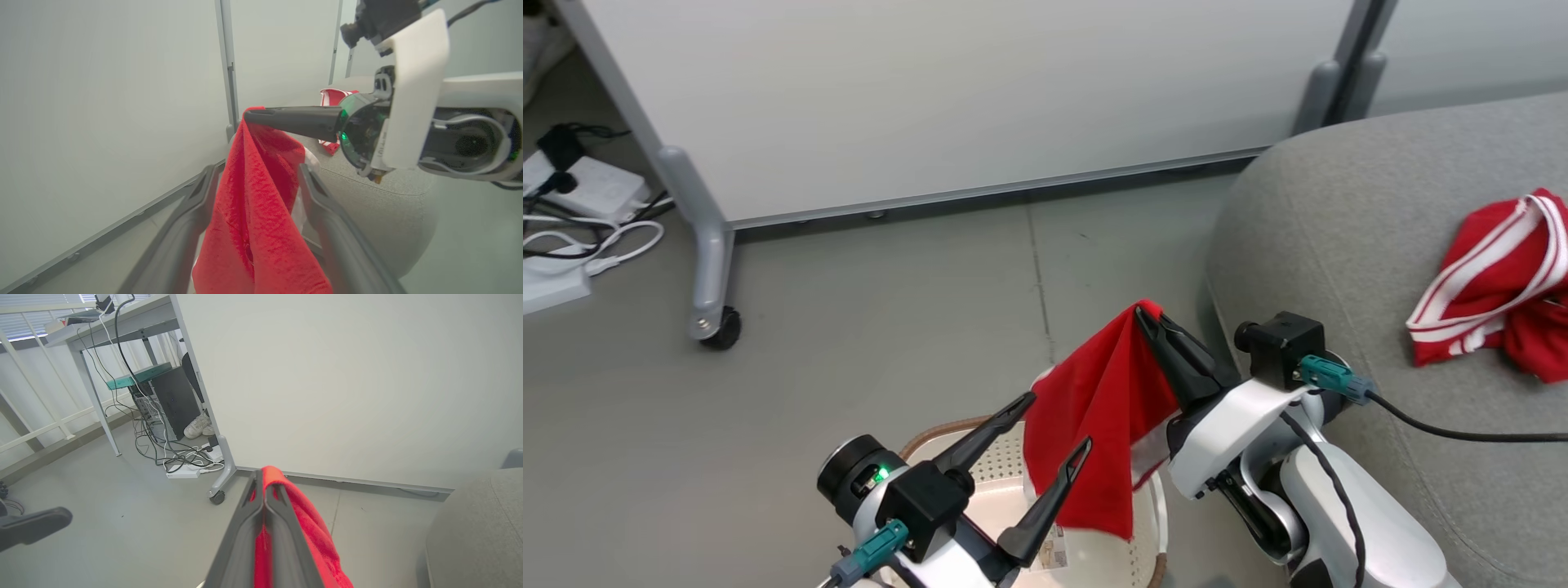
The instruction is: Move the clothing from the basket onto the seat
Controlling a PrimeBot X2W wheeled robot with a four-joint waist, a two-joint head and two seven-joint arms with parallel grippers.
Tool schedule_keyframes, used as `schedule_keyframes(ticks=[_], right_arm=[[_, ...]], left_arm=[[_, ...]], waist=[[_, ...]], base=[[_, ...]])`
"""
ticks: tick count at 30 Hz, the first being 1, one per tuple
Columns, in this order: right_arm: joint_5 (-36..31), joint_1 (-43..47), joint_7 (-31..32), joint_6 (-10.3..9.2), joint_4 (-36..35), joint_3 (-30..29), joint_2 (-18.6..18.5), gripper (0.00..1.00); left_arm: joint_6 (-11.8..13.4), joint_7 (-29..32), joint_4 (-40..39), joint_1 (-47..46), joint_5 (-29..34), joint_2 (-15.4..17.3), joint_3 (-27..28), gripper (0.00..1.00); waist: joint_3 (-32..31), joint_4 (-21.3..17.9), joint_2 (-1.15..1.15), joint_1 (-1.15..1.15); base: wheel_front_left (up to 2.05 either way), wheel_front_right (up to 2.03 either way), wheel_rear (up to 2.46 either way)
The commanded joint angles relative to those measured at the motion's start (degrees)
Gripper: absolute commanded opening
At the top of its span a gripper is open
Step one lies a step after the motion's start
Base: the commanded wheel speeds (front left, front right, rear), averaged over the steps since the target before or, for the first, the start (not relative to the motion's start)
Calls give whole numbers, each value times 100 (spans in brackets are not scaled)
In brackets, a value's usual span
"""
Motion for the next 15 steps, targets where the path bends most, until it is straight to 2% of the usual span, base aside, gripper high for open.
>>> schedule_keyframes(ticks=[1, 15], right_arm=[[-72, 97, 29, 14, -99, -102, -32, 0], [-403, 465, 269, 14, -678, -679, -41, 0]], left_arm=[[-13, -19, 13, 0, -18, 72, -5, 100], [16, 0, -67, -106, -6, 278, -166, 100]], waist=[[40, -182, 0, 0], [264, -1343, 0, 0]], base=[[0, 0, 0], [0, 0, 0]])
